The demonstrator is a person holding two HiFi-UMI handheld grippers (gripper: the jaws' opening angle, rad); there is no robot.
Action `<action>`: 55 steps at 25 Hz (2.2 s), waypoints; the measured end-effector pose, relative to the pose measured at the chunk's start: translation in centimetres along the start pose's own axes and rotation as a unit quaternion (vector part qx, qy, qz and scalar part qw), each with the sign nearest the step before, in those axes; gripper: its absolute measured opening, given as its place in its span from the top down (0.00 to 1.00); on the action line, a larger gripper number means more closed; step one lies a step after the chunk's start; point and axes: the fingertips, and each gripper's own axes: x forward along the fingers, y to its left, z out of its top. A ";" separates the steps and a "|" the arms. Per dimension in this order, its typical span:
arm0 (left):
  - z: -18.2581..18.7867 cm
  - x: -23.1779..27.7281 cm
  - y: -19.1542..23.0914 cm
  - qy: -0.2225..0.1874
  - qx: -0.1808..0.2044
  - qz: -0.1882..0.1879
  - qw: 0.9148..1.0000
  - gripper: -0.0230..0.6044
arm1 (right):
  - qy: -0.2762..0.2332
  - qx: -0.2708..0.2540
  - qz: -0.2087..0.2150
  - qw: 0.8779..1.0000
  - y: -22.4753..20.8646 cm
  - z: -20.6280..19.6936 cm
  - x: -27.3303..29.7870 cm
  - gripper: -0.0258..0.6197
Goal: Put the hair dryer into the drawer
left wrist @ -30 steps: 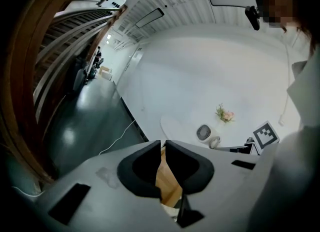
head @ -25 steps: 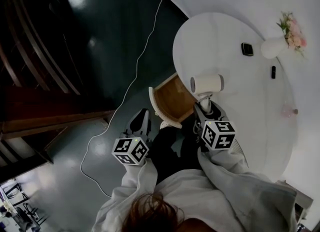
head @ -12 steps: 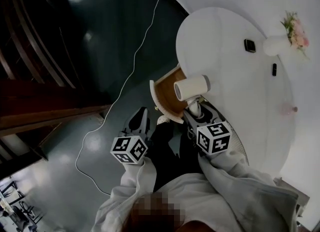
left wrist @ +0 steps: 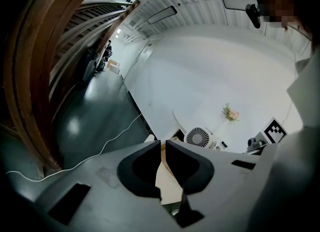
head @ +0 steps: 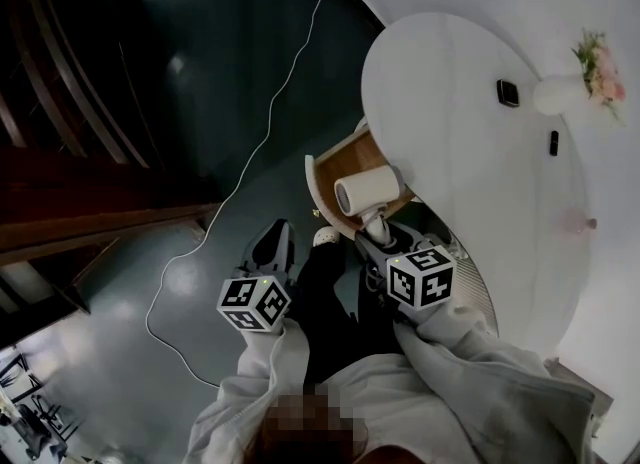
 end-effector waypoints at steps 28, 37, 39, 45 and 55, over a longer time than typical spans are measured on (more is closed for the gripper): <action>-2.2 -0.9 2.1 0.000 -0.031 0.034 0.999 0.90 | 0.156 0.072 -0.114 0.978 -8.6 -0.3 9.0 0.53; -2.5 -1.0 2.6 0.005 -0.033 0.040 0.999 0.90 | 0.166 0.079 -0.169 0.968 -10.7 0.1 10.8 0.53; -2.5 -0.8 2.7 0.005 -0.033 0.040 0.999 0.90 | 0.167 0.092 -0.179 0.965 -11.1 0.0 11.1 0.53; -2.7 -0.8 2.7 0.005 -0.036 0.042 0.998 0.90 | 0.163 0.071 -0.209 0.962 -12.1 0.6 11.9 0.53; -3.0 -1.6 3.8 0.008 -0.044 0.059 0.997 0.90 | 0.184 0.043 -0.235 0.953 -13.4 -0.1 13.2 0.53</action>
